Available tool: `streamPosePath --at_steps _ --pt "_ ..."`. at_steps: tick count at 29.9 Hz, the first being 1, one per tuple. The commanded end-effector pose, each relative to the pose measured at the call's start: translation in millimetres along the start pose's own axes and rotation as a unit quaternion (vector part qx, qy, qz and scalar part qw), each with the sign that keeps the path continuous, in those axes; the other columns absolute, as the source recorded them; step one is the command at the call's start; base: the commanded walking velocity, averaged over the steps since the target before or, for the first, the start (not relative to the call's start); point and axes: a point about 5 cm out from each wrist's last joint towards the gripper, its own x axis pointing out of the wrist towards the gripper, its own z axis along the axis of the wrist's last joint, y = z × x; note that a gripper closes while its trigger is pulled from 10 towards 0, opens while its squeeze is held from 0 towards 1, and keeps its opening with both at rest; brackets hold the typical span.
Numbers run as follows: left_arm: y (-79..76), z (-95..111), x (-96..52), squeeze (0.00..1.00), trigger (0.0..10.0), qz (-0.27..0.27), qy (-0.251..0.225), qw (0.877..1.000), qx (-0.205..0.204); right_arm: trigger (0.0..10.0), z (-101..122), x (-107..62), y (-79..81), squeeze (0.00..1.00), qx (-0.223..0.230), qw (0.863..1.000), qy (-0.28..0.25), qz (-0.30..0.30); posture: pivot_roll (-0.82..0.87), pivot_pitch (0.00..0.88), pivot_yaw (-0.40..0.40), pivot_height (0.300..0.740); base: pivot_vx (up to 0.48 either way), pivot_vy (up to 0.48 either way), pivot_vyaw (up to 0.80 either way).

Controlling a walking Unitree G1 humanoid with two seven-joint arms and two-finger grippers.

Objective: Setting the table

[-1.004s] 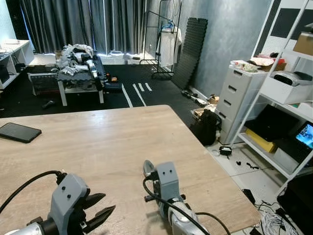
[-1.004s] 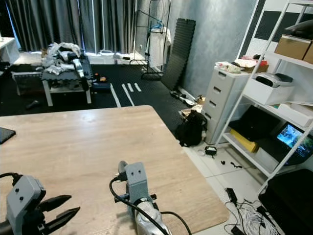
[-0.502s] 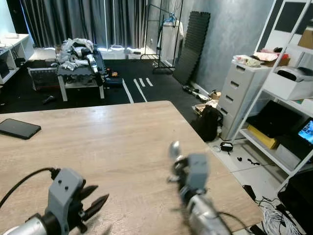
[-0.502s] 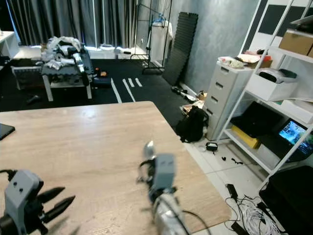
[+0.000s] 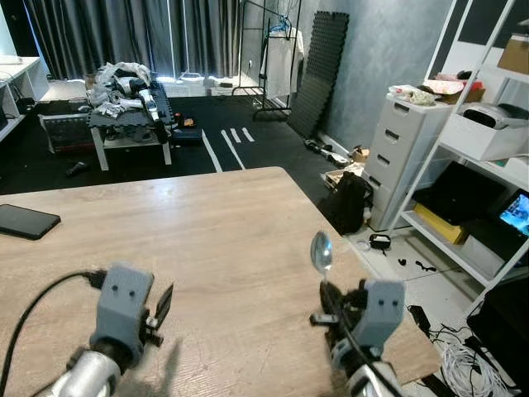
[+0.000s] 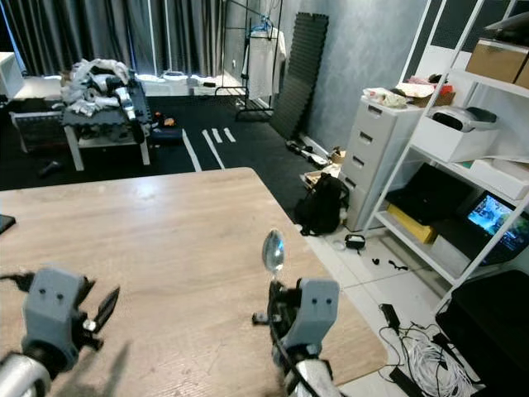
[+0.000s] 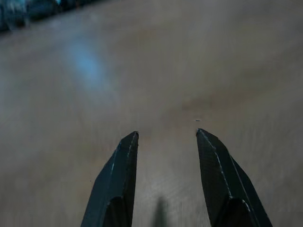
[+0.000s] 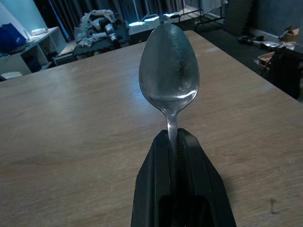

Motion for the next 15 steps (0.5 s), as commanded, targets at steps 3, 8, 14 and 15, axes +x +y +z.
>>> streamPosePath --at_steps 3,8,14,15 --pt "2.0 -5 -3.2 0.00 10.0 0.026 0.000 0.999 -0.023 10.0 3 -6.6 -3.0 0.00 0.009 1.000 -0.017 -0.017 0.10 0.069 0.026 0.740 0.000 0.000 0.00" --pt "6.2 -4 -6.8 0.00 10.0 0.031 -0.014 0.999 0.006 10.0 1 -13.3 -3.2 0.00 0.000 1.000 -0.011 -0.005 0.10 0.071 0.028 0.740 0.000 0.000 0.00" --pt "8.7 -3 -12.0 0.00 10.0 0.017 -0.019 0.999 0.034 10.0 -3 -21.5 -9.8 0.00 -0.009 1.000 0.004 -0.005 0.10 0.071 0.028 0.740 0.000 0.000 0.00" --pt "8.7 -3 -12.0 0.00 10.0 0.017 -0.019 0.999 0.034 10.0 -3 -21.5 -9.8 0.00 -0.009 1.000 0.004 -0.005 0.10 0.071 0.028 0.740 0.000 0.000 0.00"
